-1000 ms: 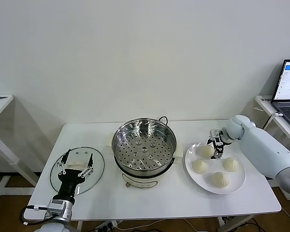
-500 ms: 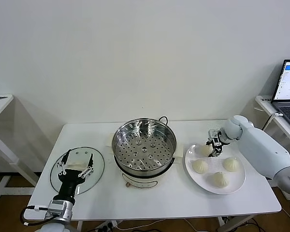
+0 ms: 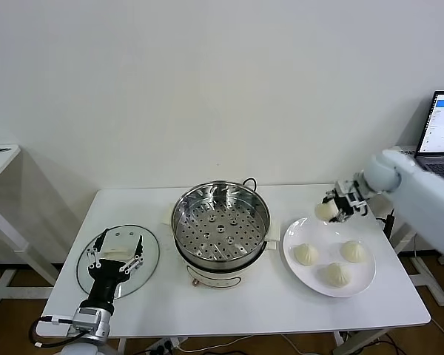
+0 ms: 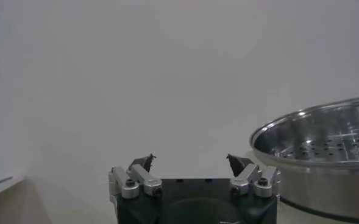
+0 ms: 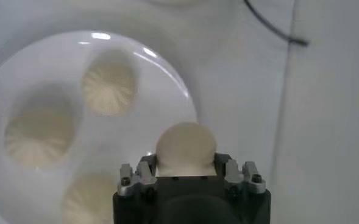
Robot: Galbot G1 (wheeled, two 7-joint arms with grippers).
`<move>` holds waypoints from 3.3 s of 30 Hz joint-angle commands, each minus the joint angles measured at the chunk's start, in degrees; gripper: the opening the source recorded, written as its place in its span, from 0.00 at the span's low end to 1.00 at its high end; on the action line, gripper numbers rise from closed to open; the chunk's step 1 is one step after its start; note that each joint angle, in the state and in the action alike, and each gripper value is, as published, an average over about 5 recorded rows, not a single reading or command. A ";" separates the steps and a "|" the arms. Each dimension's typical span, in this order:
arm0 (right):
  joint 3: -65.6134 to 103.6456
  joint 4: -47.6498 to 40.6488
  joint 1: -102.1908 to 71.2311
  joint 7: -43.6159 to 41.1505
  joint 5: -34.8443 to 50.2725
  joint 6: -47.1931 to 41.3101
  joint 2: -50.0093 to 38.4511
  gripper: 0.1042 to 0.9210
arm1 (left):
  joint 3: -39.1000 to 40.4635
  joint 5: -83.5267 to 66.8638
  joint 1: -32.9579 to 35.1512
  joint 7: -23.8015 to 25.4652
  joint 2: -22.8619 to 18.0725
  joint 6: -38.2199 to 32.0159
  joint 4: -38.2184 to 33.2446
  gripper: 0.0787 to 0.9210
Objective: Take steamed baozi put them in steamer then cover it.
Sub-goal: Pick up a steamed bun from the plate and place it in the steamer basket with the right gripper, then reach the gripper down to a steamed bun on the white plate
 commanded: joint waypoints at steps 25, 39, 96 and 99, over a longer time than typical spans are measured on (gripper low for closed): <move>-22.69 -4.79 19.45 2.27 -3.12 30.36 33.35 0.66 | -3.31 -0.41 0.72 0.32 1.47 0.12 -0.24 0.88; -16.37 -19.58 9.08 3.88 -10.09 32.86 40.13 0.66 | -4.44 -0.84 0.92 0.55 1.54 -0.28 0.10 0.88; -23.70 9.50 13.90 -4.25 20.77 -25.40 -5.67 0.88 | -2.45 -0.29 1.55 0.29 1.45 -0.72 -0.62 0.88; -19.31 8.55 7.75 -3.96 18.29 -26.75 -5.27 0.88 | -2.05 -0.15 1.51 0.27 1.42 -0.87 -0.20 0.88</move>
